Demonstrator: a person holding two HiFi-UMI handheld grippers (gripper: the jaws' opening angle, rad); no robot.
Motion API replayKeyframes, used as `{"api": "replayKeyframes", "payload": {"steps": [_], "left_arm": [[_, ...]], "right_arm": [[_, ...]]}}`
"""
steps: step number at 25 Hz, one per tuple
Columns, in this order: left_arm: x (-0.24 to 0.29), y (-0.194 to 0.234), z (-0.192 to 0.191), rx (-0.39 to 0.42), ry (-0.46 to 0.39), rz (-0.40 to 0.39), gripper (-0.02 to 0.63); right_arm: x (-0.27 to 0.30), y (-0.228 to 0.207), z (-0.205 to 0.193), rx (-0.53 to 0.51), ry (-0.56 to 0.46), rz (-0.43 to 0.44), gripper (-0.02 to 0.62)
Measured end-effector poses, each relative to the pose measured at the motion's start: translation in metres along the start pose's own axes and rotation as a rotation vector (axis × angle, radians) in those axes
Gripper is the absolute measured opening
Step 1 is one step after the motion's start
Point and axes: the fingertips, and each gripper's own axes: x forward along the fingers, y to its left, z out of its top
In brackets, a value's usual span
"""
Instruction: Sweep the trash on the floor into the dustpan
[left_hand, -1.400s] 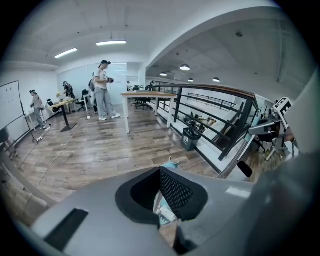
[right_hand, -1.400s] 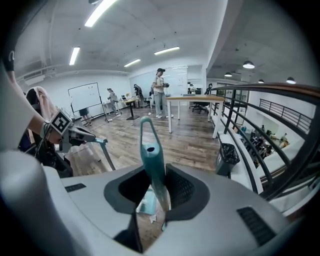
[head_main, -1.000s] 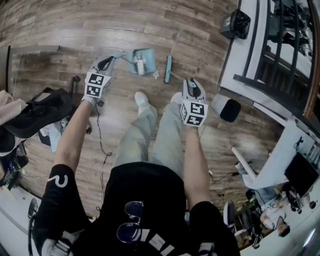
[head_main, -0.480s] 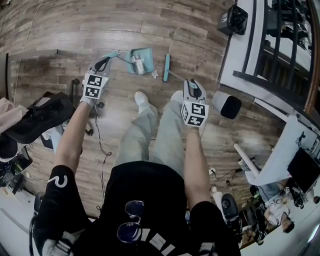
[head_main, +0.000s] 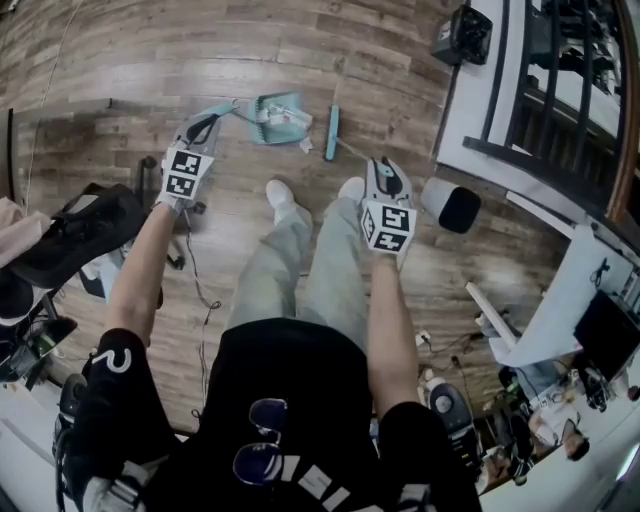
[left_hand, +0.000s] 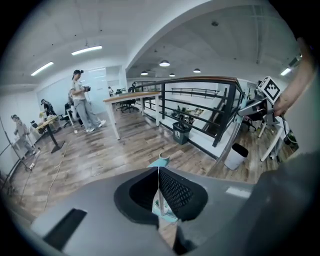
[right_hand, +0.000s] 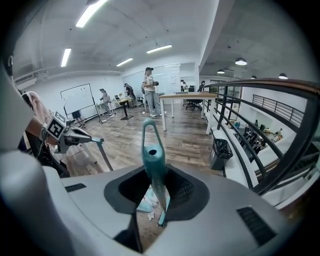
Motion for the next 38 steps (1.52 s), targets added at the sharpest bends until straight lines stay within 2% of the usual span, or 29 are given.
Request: {"api": "replayKeyframes", "payload": {"steps": [4, 7, 13, 16, 21, 25, 30, 33, 38], "left_arm": [[0.015, -0.024, -0.004, 0.197, 0.095, -0.110, -0.002], [0.022, -0.047, -0.014, 0.249, 0.133, -0.173, -0.002], [0.021, -0.057, -0.032, 0.154, 0.156, -0.169, -0.002], [0.017, -0.051, -0.033, 0.109, 0.145, -0.132, -0.002], [0.003, -0.031, -0.018, 0.018, 0.078, -0.072, -0.002], [-0.006, -0.020, -0.012, -0.032, 0.035, -0.046, -0.002], [-0.017, -0.019, -0.006, -0.164, -0.041, -0.012, -0.002], [-0.025, -0.028, -0.008, -0.225, -0.057, 0.018, -0.002], [-0.041, -0.052, -0.020, -0.307, -0.073, 0.078, -0.002]], "right_arm": [[-0.008, 0.002, -0.007, 0.008, -0.003, -0.008, 0.087], [-0.015, 0.001, -0.014, 0.012, 0.010, -0.020, 0.087], [-0.022, 0.016, -0.026, 0.014, 0.032, -0.028, 0.087], [-0.020, 0.035, -0.032, 0.030, 0.043, -0.017, 0.088], [-0.017, 0.069, -0.032, 0.037, 0.052, 0.030, 0.089], [-0.023, 0.071, -0.025, 0.023, 0.037, 0.039, 0.087], [-0.039, 0.070, -0.020, -0.006, 0.029, 0.074, 0.086], [-0.049, 0.079, -0.011, -0.048, 0.018, 0.130, 0.087], [-0.075, 0.105, -0.012, -0.158, 0.040, 0.276, 0.089]]}}
